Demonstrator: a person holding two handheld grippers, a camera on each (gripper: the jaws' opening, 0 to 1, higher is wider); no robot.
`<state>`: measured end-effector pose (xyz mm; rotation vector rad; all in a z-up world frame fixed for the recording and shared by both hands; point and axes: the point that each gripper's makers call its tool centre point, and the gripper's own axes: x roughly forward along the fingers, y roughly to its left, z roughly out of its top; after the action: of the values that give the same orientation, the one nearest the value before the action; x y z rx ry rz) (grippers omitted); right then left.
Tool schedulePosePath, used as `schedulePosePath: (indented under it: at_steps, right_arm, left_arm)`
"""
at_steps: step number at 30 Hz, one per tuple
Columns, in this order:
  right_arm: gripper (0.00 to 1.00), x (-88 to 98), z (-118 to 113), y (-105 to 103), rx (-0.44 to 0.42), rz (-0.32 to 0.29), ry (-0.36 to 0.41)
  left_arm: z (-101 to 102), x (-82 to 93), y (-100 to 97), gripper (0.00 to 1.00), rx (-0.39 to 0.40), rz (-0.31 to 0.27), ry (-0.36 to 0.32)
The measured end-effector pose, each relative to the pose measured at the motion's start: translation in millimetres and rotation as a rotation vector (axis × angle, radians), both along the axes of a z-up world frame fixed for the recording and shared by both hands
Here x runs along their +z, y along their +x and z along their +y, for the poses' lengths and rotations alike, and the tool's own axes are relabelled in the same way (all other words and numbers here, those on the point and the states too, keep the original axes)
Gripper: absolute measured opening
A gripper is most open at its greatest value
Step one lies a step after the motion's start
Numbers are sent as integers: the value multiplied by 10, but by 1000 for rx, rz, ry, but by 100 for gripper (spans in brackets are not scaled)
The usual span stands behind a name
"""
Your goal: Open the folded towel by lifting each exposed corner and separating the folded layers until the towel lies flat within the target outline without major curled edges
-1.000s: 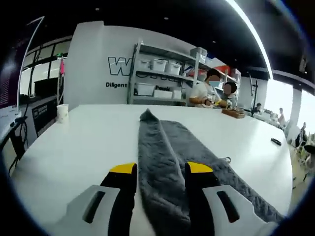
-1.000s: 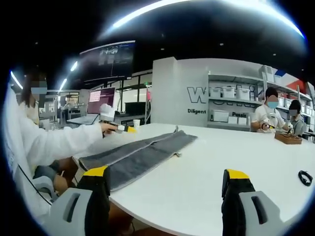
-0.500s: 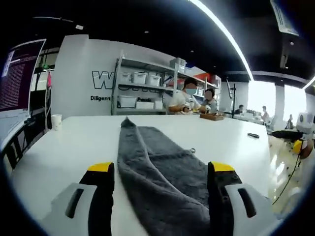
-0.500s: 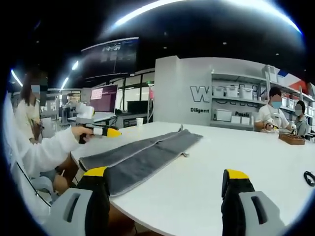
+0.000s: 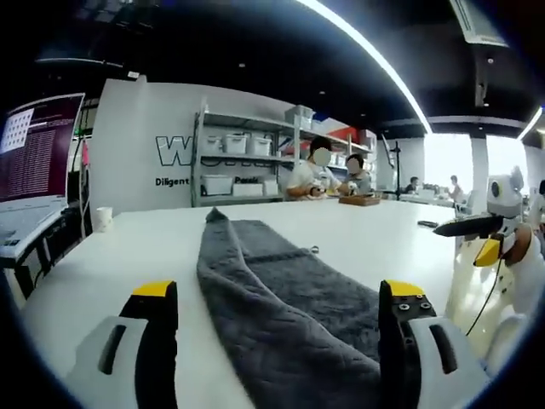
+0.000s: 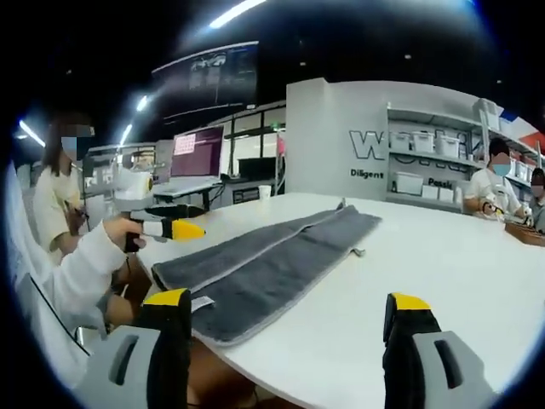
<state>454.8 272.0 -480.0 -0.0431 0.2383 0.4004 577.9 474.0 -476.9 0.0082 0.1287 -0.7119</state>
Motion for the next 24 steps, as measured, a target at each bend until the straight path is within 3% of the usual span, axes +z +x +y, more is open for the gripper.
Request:
schedulePosePath:
  at_steps: [6, 17, 24]
  right_arm:
    - [93, -172, 193, 56, 16, 47, 14]
    - [76, -542, 478, 132, -16, 138, -37]
    - [60, -631, 498, 95, -48, 162, -89]
  left_arm:
    - [48, -114, -105, 100, -12, 15, 34]
    - [275, 142, -148, 100, 33, -46, 4]
    - [331, 151, -135, 98, 38, -29, -31]
